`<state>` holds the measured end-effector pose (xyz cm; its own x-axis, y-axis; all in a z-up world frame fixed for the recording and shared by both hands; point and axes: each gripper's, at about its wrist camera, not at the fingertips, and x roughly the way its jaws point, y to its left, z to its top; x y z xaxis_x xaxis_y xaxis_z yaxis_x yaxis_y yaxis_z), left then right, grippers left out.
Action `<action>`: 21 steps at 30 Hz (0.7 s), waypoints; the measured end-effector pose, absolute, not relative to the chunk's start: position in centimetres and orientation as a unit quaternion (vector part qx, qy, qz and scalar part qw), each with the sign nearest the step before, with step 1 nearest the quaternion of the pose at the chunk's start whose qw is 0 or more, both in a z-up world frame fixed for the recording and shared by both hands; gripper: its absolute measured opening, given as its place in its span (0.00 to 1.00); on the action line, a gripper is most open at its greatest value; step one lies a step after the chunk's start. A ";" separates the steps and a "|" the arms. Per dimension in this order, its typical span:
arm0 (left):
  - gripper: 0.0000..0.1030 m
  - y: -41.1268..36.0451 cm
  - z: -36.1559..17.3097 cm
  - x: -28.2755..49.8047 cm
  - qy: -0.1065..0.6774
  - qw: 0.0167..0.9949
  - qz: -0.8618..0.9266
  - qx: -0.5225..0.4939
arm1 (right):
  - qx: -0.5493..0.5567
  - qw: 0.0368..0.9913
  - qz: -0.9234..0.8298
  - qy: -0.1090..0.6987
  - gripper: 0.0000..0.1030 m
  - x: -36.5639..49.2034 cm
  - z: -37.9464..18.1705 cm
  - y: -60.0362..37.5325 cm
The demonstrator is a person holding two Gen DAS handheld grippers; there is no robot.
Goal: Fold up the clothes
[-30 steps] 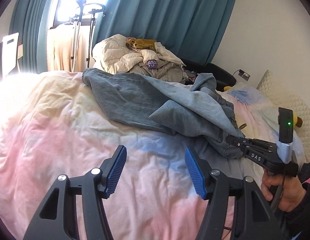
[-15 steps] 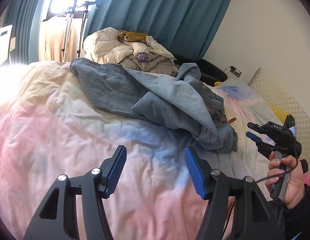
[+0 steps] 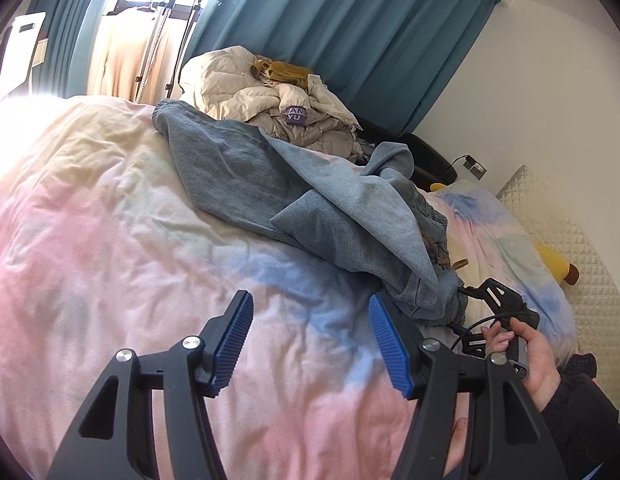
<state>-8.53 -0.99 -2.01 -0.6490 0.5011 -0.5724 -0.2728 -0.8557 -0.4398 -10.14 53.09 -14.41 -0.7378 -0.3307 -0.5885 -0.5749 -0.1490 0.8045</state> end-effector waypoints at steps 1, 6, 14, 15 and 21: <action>0.60 -1.0 -2.2 -8.7 -0.160 0.216 0.893 -0.360 | -0.354 0.087 0.674 0.643 0.64 -10.9 -14.8 53.2; 0.60 -1.2 -2.9 -9.6 -0.170 0.208 0.889 -0.370 | -0.363 0.087 0.707 0.601 0.39 -13.1 -13.9 52.9; 0.60 -1.2 -3.3 -10.1 -0.161 0.195 0.892 -0.374 | -0.296 0.132 0.808 0.491 0.09 -11.2 -6.1 52.5; 0.60 -1.2 -3.3 -10.1 -0.160 0.193 0.893 -0.374 | -0.281 0.144 0.824 0.470 0.09 -10.7 -4.8 52.4; 0.60 -1.1 -3.2 -10.1 -0.152 0.188 0.895 -0.375 | -0.245 0.233 0.847 0.409 0.08 -7.5 -2.2 54.1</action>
